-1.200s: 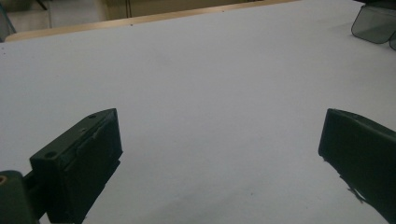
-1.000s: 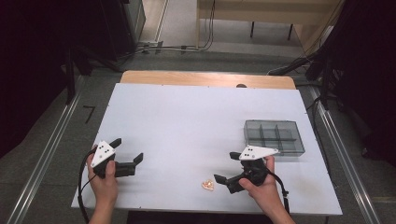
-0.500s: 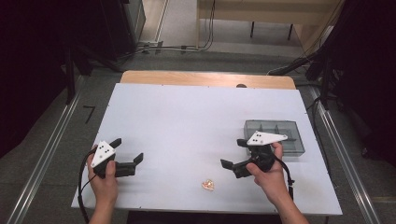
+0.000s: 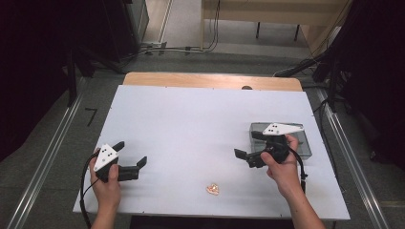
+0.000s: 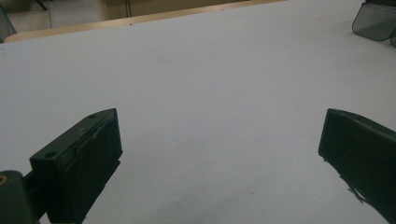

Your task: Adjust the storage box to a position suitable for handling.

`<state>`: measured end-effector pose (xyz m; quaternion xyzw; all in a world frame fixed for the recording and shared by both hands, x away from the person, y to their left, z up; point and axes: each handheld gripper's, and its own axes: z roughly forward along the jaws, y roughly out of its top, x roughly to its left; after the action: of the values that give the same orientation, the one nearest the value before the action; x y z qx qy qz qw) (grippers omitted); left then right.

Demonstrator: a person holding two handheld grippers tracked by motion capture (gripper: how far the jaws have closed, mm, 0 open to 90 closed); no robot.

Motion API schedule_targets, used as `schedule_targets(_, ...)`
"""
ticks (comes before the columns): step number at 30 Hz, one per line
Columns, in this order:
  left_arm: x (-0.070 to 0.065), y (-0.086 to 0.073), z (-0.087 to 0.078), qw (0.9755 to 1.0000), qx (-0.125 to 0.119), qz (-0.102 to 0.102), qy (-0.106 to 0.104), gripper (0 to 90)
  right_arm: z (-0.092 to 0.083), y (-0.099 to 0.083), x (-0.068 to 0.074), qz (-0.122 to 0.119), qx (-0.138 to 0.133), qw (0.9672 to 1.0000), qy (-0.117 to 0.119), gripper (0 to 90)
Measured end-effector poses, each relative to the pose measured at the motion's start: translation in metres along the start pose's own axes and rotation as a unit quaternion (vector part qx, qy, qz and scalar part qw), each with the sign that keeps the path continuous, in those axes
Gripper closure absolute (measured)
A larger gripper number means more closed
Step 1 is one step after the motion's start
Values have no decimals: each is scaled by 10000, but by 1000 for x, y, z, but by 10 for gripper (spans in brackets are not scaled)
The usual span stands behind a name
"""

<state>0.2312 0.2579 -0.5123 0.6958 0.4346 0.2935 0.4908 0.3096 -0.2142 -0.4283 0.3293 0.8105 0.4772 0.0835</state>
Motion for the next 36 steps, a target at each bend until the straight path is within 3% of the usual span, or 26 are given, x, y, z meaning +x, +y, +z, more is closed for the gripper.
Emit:
schedule_targets(7, 0, 0, 0, 10000, 2, 4, 3, 0, -2, 2, -17, 32, 74, 9998, -180, 0)
schedule_targets(12, 0, 0, 1, 10000, 8, 17, 12, 0, -6, 0, -32, 220, 124, 9991, -336, 4)
schedule_targets(14, -1, 0, 1, 10000, 14, 25, 20, 0, -8, -2, -41, 390, 105, 9985, -374, 78)
schedule_targets(17, -1, 0, 1, 10000, 18, 30, 22, 0, -12, -2, -49, 524, 98, 9961, -700, 235)
schedule_targets(21, -1, 0, 1, 10000, 27, 36, 16, 0, -20, -3, -62, 729, 16, 9947, -730, 497)
schedule_targets(22, -1, 0, 1, 10000, 26, 39, 18, 0, -20, -3, -62, 729, 16, 9947, -730, 497)
schedule_targets(23, -1, 1, 1, 10000, 26, 40, 17, 0, -23, -3, -67, 765, 4, 9939, -790, 601)
schedule_targets(28, -1, 1, 2, 10000, 29, 44, 3, 0, -28, -3, -74, 780, 37, 9918, -1011, 706)
schedule_targets(31, -1, 1, 1, 10000, 33, 46, 2, 0, -36, -6, -85, 901, 11, 9887, -1194, 811)
schedule_targets(36, -1, 1, 2, 10000, 32, 47, -1, 0, -50, -13, -102, 1070, -27, 9851, -1345, 879)
